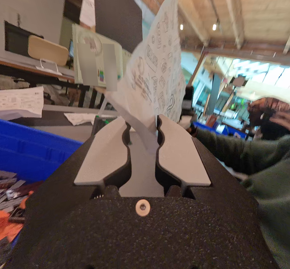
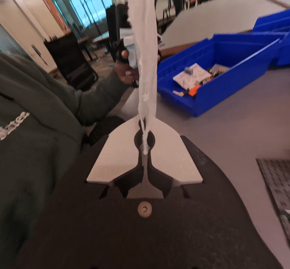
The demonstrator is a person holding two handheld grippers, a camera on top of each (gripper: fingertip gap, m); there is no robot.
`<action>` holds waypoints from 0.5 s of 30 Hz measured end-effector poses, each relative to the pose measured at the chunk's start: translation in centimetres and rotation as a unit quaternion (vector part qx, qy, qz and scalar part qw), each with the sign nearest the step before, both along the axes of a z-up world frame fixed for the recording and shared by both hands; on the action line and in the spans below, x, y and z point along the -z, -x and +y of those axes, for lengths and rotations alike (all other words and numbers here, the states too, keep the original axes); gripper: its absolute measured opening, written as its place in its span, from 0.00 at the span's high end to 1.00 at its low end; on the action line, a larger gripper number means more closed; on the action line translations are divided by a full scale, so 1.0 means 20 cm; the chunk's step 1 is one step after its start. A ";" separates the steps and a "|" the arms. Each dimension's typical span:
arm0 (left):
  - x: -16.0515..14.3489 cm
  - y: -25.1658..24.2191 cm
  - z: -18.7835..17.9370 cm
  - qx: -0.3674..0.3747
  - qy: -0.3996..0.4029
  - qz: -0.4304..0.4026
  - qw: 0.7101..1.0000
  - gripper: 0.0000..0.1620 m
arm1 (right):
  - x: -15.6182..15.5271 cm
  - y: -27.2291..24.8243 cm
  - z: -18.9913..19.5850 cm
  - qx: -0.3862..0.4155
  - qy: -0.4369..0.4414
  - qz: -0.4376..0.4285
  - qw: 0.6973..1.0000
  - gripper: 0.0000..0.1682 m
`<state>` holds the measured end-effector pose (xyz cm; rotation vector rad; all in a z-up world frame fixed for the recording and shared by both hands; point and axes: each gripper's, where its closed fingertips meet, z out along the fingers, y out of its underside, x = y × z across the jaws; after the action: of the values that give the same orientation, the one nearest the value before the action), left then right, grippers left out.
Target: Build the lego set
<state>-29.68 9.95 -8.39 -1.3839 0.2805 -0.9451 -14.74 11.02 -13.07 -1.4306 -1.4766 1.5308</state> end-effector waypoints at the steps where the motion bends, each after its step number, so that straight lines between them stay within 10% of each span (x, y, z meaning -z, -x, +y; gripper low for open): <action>1: 0.04 -0.01 -0.01 0.009 0.006 0.032 0.999 0.78 | 0.01 -0.05 0.01 -0.011 -0.006 -0.024 1.000 1.00; 12: 0.30 -0.33 -0.13 0.164 0.023 0.237 0.957 0.63 | 0.13 -0.49 -0.13 -0.121 0.015 -0.224 0.967 1.00; 15: 0.35 -0.49 -0.12 0.219 0.029 0.240 0.945 1.00 | 0.18 -0.57 -0.18 -0.127 0.036 -0.242 0.961 1.00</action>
<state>-19.97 7.47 -15.29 -1.6323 0.9671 -0.9652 -3.34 7.33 -16.70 -1.8073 -1.9723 1.4522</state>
